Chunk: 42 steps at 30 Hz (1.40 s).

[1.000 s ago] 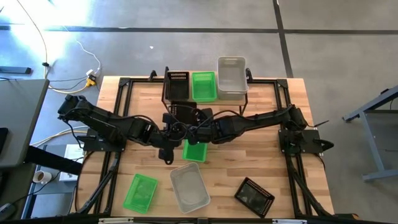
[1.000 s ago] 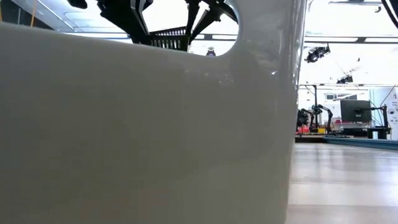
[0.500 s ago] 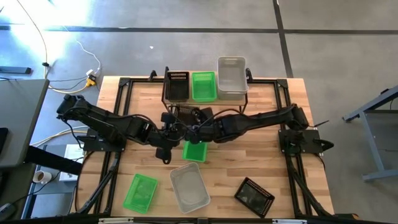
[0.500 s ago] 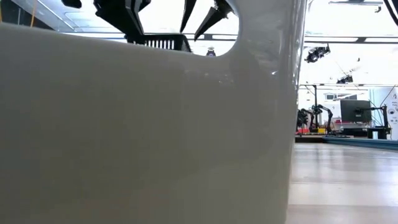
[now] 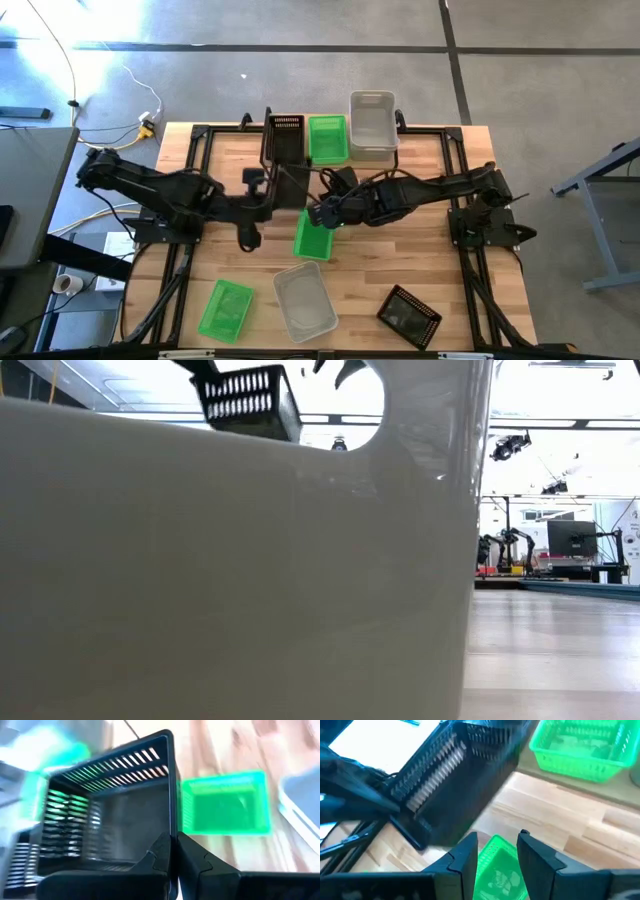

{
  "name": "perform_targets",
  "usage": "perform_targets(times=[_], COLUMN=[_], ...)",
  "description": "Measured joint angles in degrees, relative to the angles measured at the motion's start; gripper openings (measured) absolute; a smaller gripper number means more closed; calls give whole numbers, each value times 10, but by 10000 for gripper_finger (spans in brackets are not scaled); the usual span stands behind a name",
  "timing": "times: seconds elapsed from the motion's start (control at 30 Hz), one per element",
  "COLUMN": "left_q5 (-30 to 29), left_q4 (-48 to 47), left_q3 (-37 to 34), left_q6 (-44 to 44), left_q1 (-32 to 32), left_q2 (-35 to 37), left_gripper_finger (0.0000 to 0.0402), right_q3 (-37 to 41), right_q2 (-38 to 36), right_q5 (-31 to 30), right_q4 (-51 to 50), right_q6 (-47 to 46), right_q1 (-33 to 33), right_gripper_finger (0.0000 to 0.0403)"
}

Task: Stack baskets on shelf by color
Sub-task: Stack the top black bin on top of the black bin on the shelf

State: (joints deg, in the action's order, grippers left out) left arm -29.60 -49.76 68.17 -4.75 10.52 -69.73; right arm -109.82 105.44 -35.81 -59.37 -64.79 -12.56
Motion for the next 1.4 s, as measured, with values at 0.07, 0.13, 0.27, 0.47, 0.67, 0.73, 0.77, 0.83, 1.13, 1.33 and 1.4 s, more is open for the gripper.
perform_targets(times=[0.07,0.13,0.27,0.47,0.67,0.73,0.77,0.83,1.13,1.33,1.4], left_q5=[-29,-58,-98,-89,11,33,46,69,133,163,165], left_q4=[0,2,3,28,74,74,73,61,59,40,39], left_q3=[0,0,0,0,1,1,1,1,0,1,0], left_q6=[-10,-26,-69,-152,-208,-214,-214,-214,-231,-234,-239], left_q1=[-2,-9,-38,-128,-223,-247,-257,-275,-325,-348,-354], left_q2=[17,32,61,72,58,50,45,35,22,11,4], left_gripper_finger=[3,3,3,3,3,3,3,3,3,3,3], right_q3=[0,0,0,0,0,0,0,0,0,0,0], right_q2=[-8,-15,-23,-24,-24,-24,-24,-24,-24,-24,-24], right_q5=[0,0,0,18,44,48,49,49,51,58,61], right_q4=[-8,-8,-11,-14,-17,-18,-22,-30,-60,-65,-65], right_q6=[20,41,81,129,165,172,173,173,188,203,203], right_q1=[2,6,18,41,69,76,80,85,96,102,104], right_gripper_finger=[123,123,123,123,123,123,123,123,123,123,123])
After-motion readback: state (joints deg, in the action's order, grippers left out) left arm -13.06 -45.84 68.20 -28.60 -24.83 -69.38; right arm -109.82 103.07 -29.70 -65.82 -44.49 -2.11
